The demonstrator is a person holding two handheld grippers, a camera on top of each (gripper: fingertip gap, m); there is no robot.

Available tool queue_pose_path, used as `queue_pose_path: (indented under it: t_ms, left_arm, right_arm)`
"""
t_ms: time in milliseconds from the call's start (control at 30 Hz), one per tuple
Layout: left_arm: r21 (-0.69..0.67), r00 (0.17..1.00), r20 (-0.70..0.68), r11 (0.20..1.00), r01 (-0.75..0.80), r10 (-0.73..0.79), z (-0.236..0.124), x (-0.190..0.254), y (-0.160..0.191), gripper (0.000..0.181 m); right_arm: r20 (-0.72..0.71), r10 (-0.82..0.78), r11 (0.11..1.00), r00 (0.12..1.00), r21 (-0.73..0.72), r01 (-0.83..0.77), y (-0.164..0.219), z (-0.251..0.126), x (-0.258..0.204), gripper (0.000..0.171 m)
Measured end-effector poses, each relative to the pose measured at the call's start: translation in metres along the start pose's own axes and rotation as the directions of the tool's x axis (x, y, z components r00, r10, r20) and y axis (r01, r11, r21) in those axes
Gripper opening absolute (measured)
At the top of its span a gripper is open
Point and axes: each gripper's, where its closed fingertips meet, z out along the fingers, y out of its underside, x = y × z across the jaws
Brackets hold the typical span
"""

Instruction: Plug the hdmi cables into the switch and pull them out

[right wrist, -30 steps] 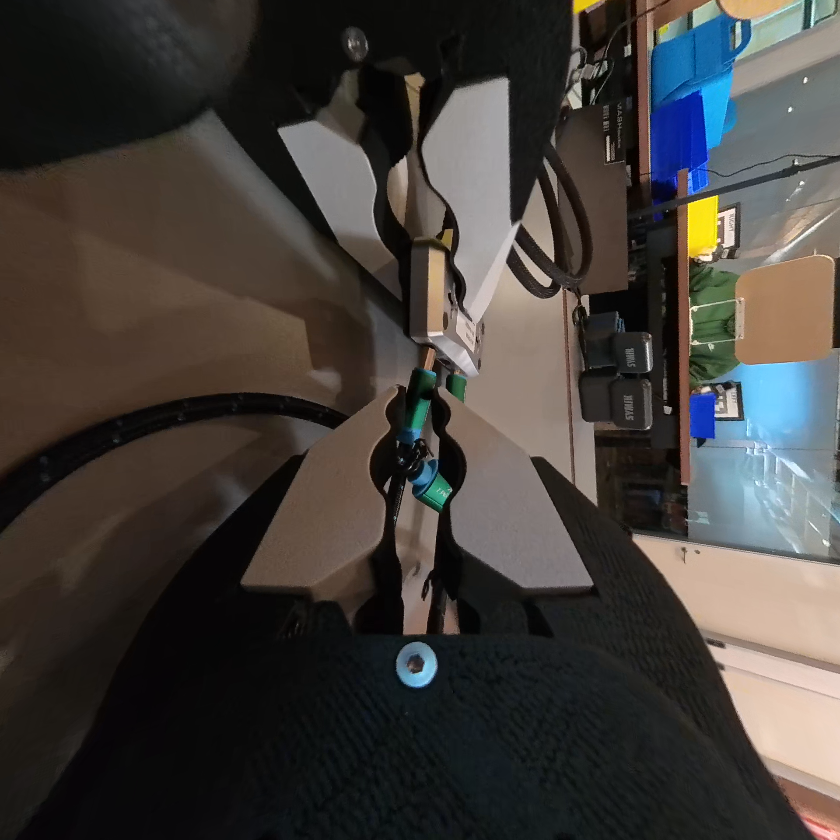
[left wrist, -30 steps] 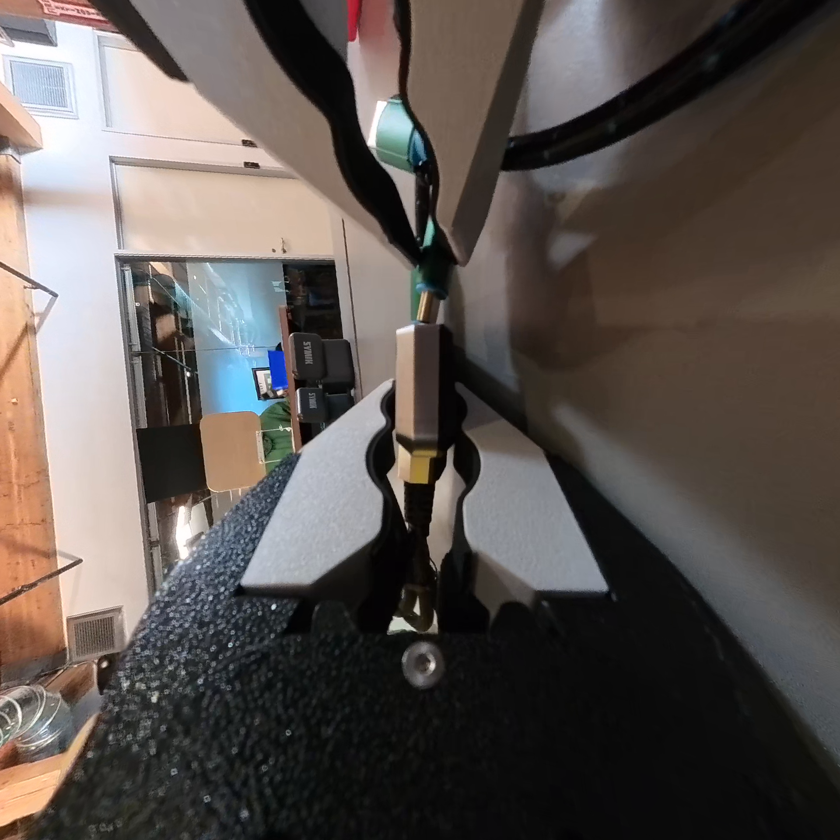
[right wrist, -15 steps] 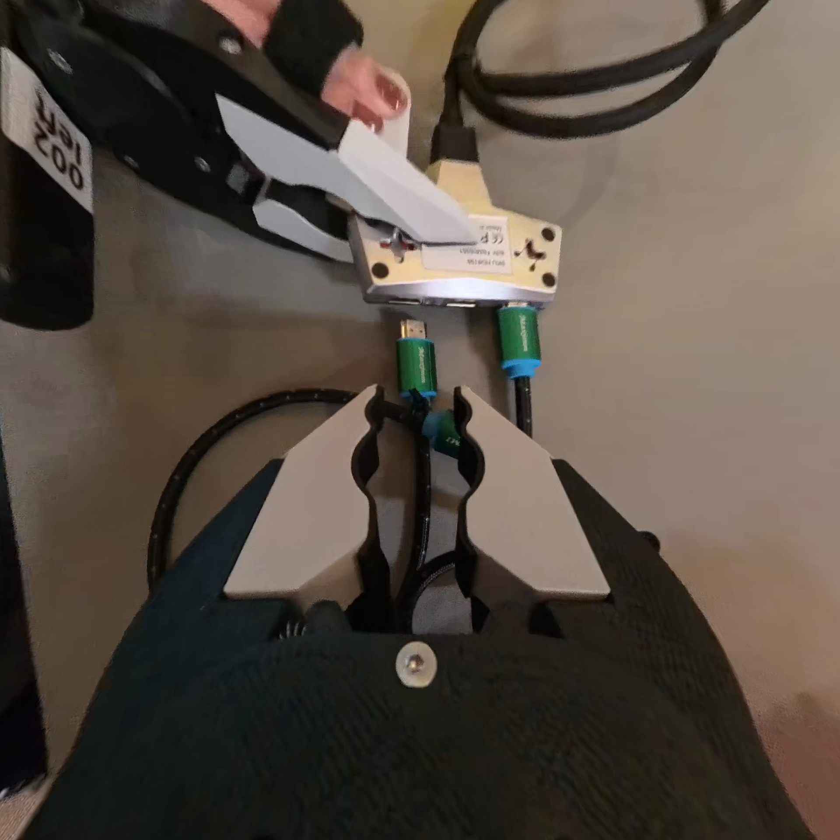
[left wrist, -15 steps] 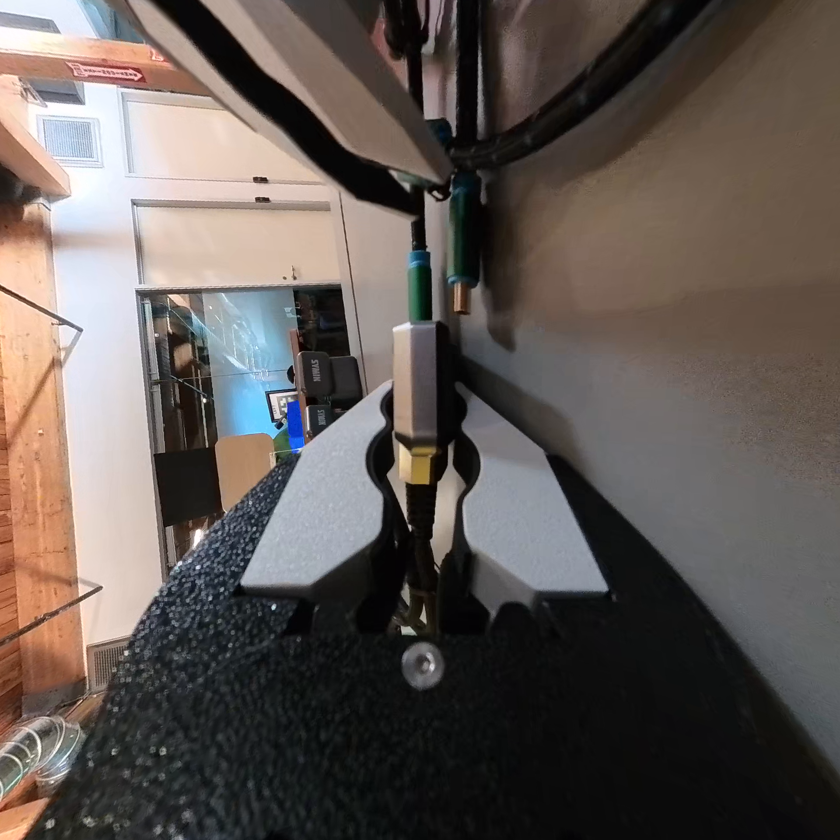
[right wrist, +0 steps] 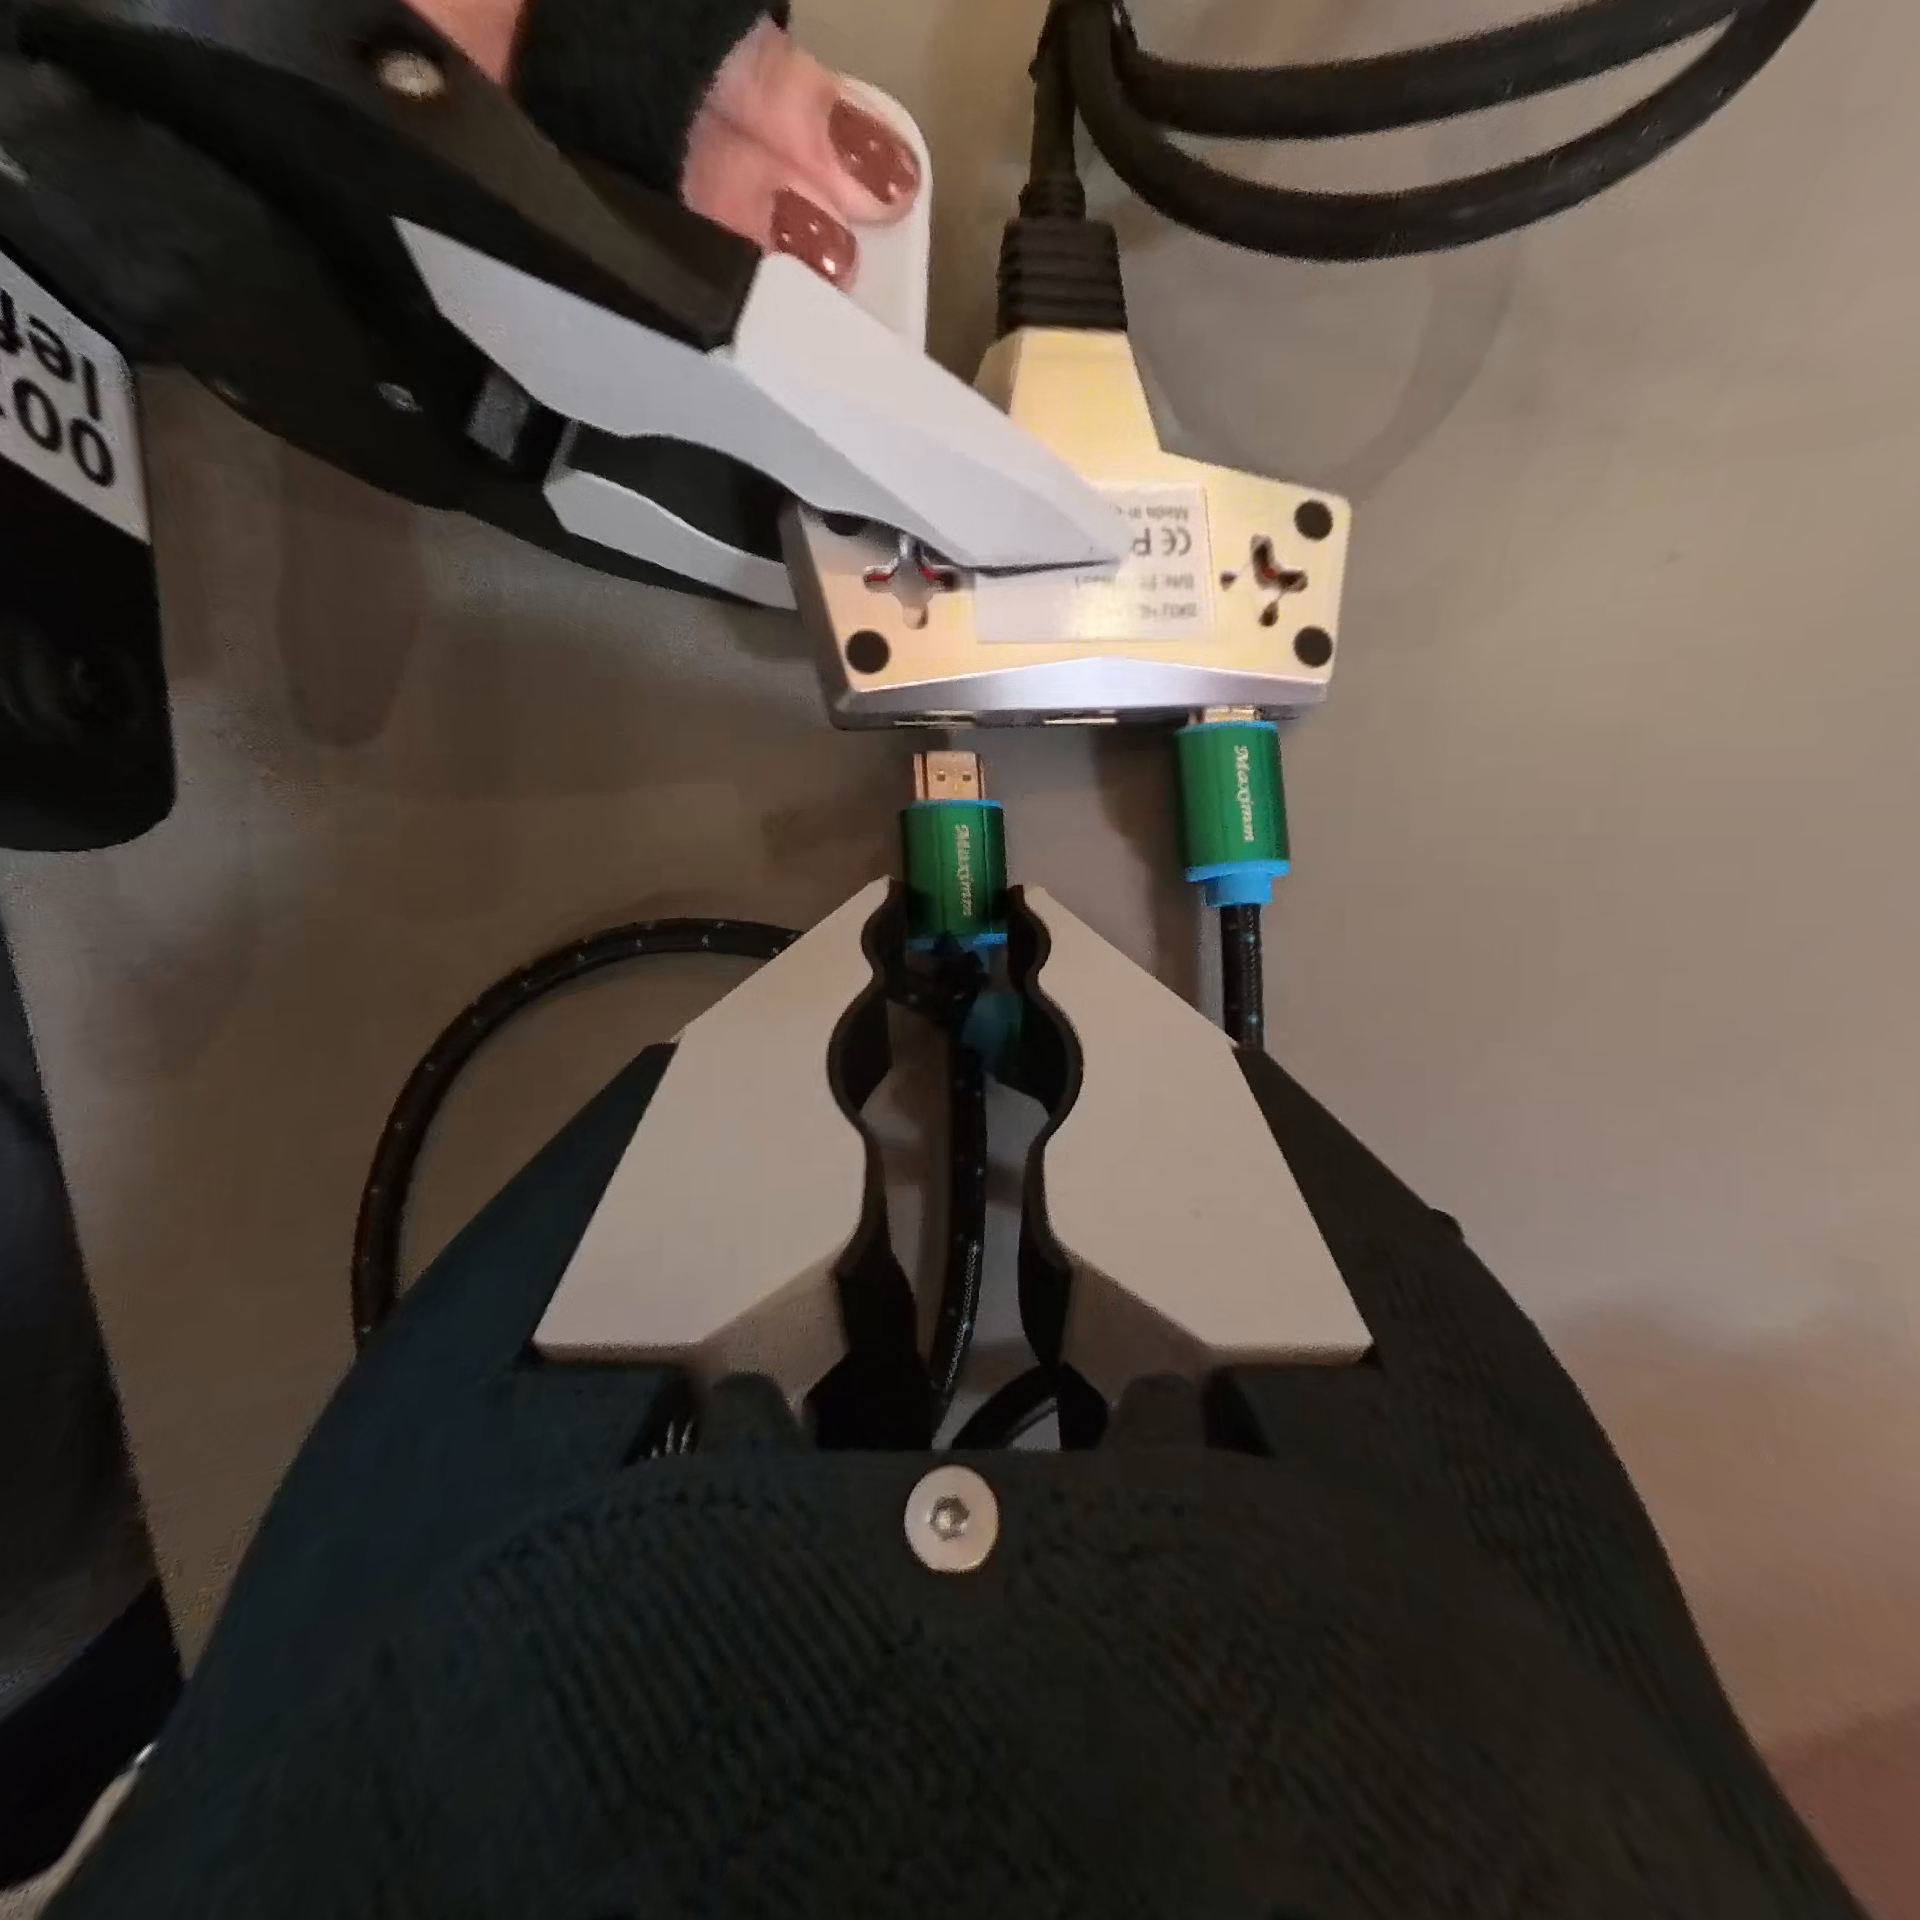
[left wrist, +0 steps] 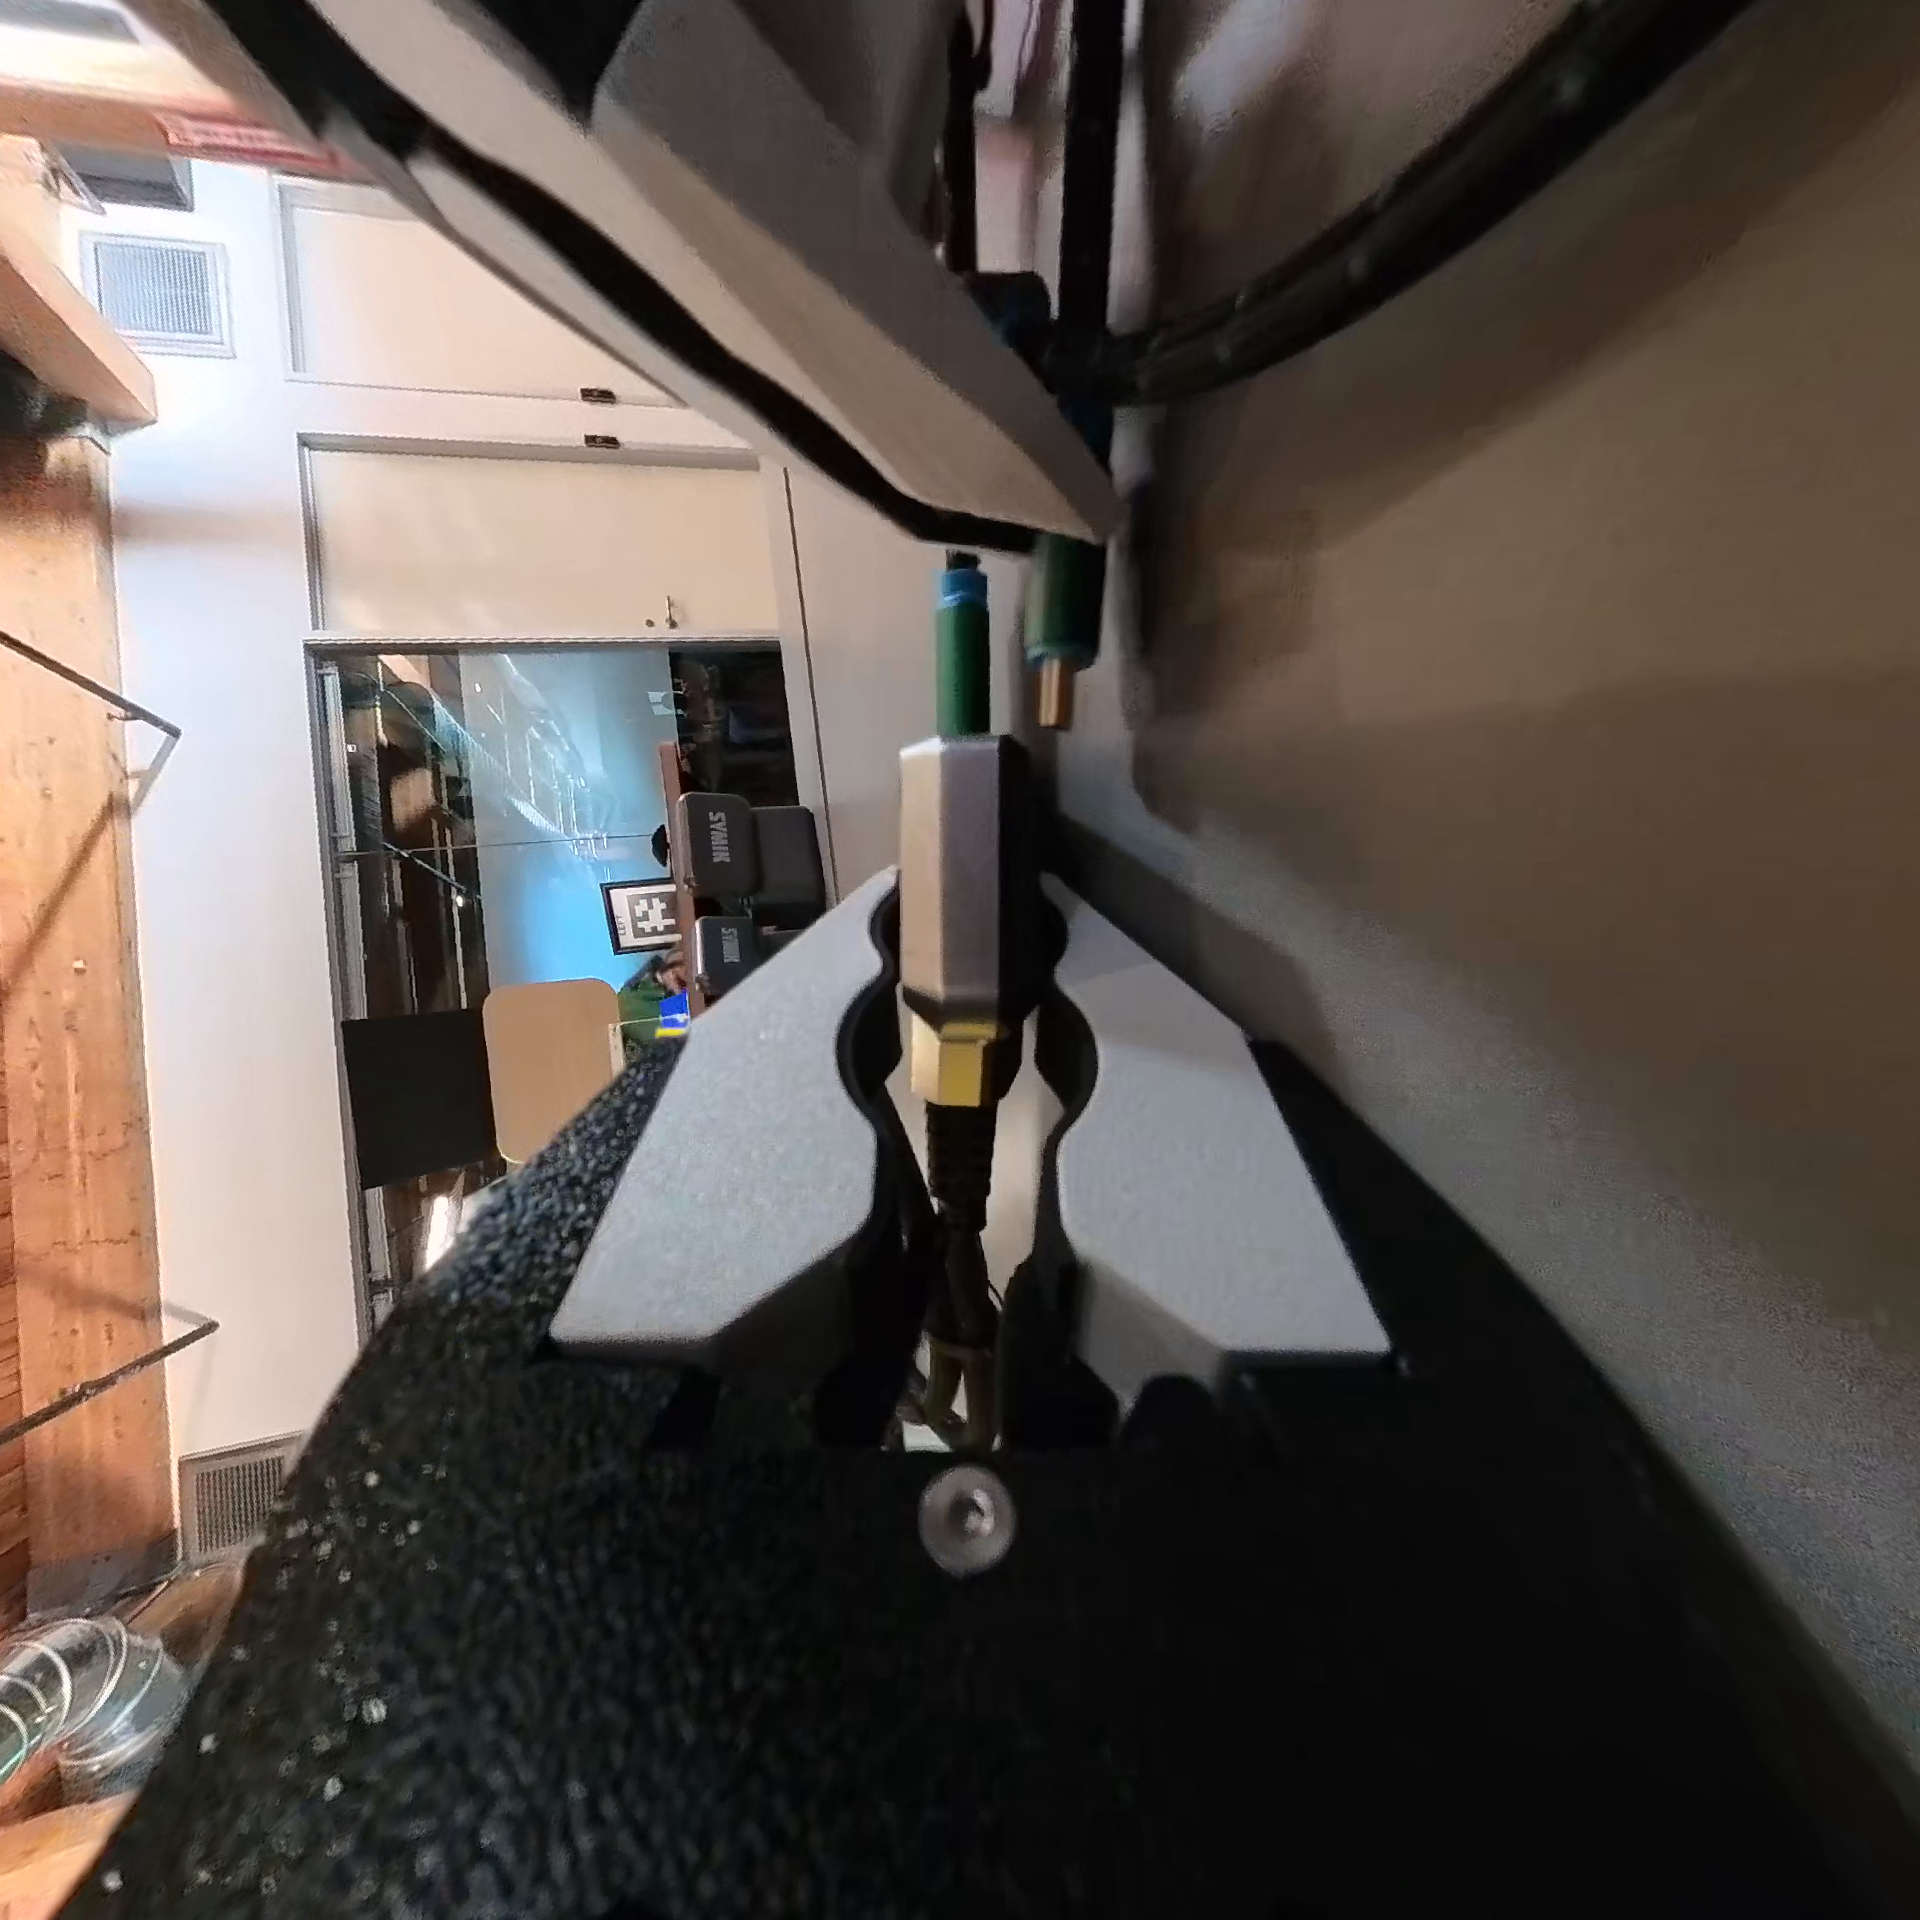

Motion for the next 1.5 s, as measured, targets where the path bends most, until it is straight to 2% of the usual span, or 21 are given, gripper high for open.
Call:
queue_pose_path:
  t_ms: [200,300,600,1000,1200,1333,1400,1500]
  left_arm:
    - [-0.007,1.000,0.007,1.000,0.002,-0.001,0.000,-0.001,0.000,0.019]
    - [-0.011,1.000,0.016,1.000,-0.017,0.017,0.000,-0.002,0.000,0.019]
    - [0.012,0.997,0.045,0.998,-0.069,0.068,-0.002,-0.004,-0.005,0.018]
    - [0.016,0.999,0.000,0.999,-0.049,0.049,-0.001,0.000,-0.005,0.018]
    - [0.003,0.999,-0.002,0.999,-0.045,0.045,-0.001,0.000,-0.005,0.018]
    - [-0.002,0.999,-0.003,0.999,-0.034,0.034,0.000,0.000,-0.005,0.019]
    - [0.003,1.000,-0.012,1.000,0.003,-0.003,0.000,-0.001,-0.005,0.019]
    - [0.015,0.985,-0.044,0.986,0.168,-0.167,0.001,-0.007,-0.001,0.020]
  right_arm:
    - [-0.137,-0.061,0.991,0.989,0.112,0.076,-0.011,-0.010,-0.001,0.017]
    - [-0.173,-0.080,0.988,0.982,0.118,0.101,-0.012,-0.012,-0.001,0.017]
    - [-0.007,0.017,0.988,1.000,0.155,-0.016,-0.009,-0.009,-0.005,0.017]
    - [-0.082,-0.088,0.990,0.993,0.106,0.097,-0.010,-0.004,-0.006,0.016]
    - [-0.051,-0.033,0.992,0.998,0.116,0.039,-0.010,-0.002,-0.006,0.016]
    - [-0.083,-0.061,0.994,0.995,0.085,0.068,-0.009,-0.001,-0.005,0.016]
    - [-0.079,-0.077,0.992,0.994,0.098,0.085,-0.010,-0.002,-0.005,0.017]
    - [-0.024,-0.070,0.977,0.997,0.200,0.073,-0.019,-0.013,-0.004,0.016]
